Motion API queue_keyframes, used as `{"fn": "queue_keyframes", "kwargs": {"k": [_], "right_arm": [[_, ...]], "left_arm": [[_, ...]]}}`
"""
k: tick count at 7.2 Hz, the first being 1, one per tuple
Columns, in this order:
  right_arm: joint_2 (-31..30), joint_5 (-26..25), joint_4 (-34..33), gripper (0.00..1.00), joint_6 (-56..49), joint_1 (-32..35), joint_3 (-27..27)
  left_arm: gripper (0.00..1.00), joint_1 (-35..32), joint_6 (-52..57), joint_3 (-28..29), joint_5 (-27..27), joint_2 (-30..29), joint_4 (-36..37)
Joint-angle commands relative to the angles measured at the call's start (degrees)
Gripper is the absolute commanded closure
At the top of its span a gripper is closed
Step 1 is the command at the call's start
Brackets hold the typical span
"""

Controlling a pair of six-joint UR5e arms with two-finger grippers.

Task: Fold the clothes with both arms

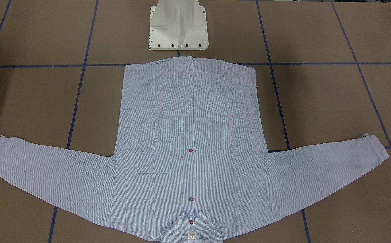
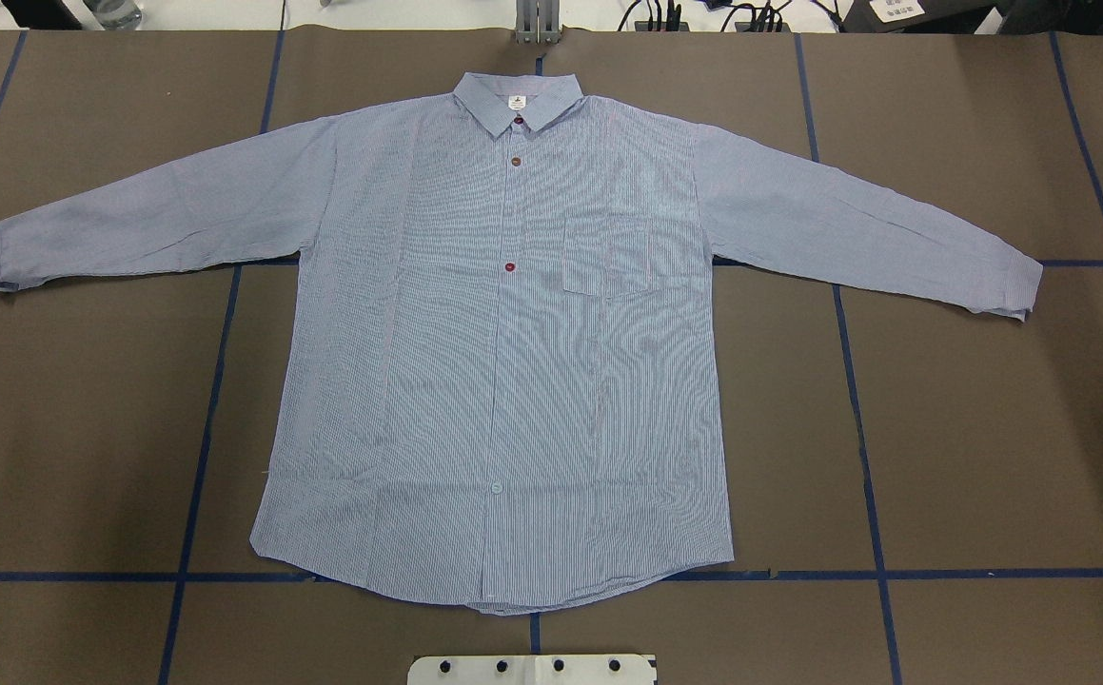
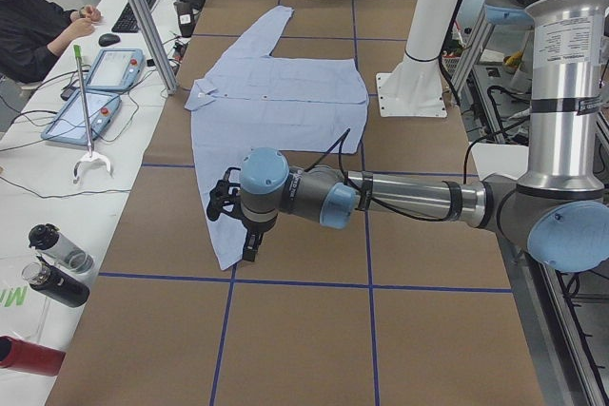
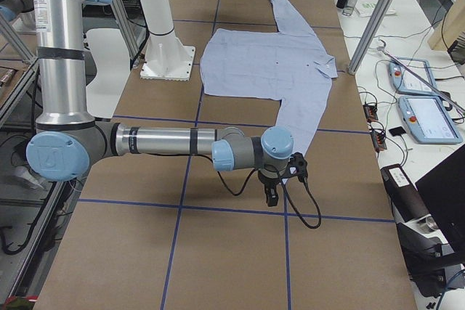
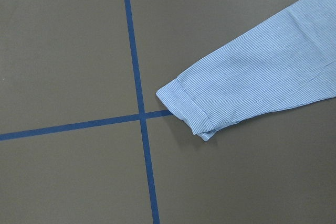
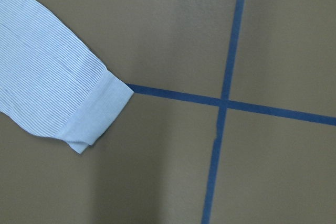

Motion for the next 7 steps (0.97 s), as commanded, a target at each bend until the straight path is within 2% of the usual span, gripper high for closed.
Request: {"fn": "queue_keyframes", "kwargs": {"k": [1,2,3,4,7], "right_arm": [[1.1,-0.4,11.1,0.0,8.9,-6.0,-2.9],[1.3,-0.4,18.2,0.0,9.9,-6.3,-6.9],[2.5,-0.4,23.0,0.0,17.0,-6.9,-10.1],[4.4,-0.5,26.5,0.0,18.4,-9.7,-13.6],[7.2,-3.1,27.5,0.01,19.2,-14.8,-14.7]], "left_arm": [[0.01,0.0,0.0,1.7,0.0,1.7,-5.1],[0.01,0.0,0.1,1.6,0.0,1.9,-5.5],[0.01,0.0,0.2,1.2,0.0,1.8,-5.5],[0.01,0.0,0.3,0.9,0.0,1.9,-5.6],[0.01,0.0,0.2,0.8,-0.2,1.8,-5.6]]}}
